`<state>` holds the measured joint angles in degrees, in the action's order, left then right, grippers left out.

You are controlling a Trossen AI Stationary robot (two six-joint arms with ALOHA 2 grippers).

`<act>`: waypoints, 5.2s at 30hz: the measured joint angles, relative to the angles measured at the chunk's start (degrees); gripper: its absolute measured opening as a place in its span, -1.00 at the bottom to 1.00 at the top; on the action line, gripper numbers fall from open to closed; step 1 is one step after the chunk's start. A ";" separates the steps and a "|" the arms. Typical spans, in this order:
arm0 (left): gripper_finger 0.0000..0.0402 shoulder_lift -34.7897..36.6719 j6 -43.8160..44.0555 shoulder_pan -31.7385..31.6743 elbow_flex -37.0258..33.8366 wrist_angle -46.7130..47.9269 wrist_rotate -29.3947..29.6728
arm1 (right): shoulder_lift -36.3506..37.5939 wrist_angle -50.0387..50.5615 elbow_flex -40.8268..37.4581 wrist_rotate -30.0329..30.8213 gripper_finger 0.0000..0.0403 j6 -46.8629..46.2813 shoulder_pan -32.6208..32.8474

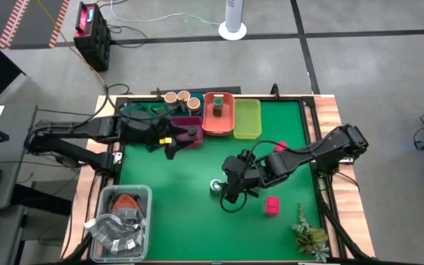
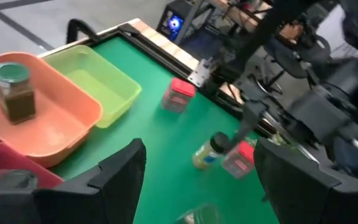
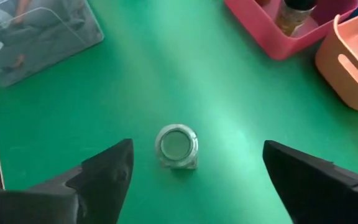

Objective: Sort spices by type
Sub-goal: Put the green seasoning bottle into the orange bin

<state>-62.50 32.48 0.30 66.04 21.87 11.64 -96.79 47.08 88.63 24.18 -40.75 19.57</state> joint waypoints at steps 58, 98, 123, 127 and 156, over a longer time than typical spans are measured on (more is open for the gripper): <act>0.41 5.35 0.93 13.21 -0.04 5.80 13.03 | -16.92 -9.45 0.03 -6.43 0.86 4.78 -2.74; 0.41 15.09 -3.43 13.09 -0.02 13.55 25.45 | -15.69 -0.27 11.91 -11.21 0.10 25.96 -21.98; 0.41 16.39 -9.95 13.09 -0.02 18.26 30.31 | -15.87 1.01 17.60 -10.62 0.12 20.73 -44.72; 0.41 16.38 -11.74 13.09 -0.02 18.24 32.77 | -15.98 0.40 15.61 -10.60 0.13 19.69 -44.94; 0.41 16.39 -9.17 13.09 -0.02 18.20 35.34 | -16.00 -5.64 5.73 -11.06 0.31 14.23 -43.19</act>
<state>-46.11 23.31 13.39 66.02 40.07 46.98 -112.79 41.44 94.37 13.12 -26.52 -23.62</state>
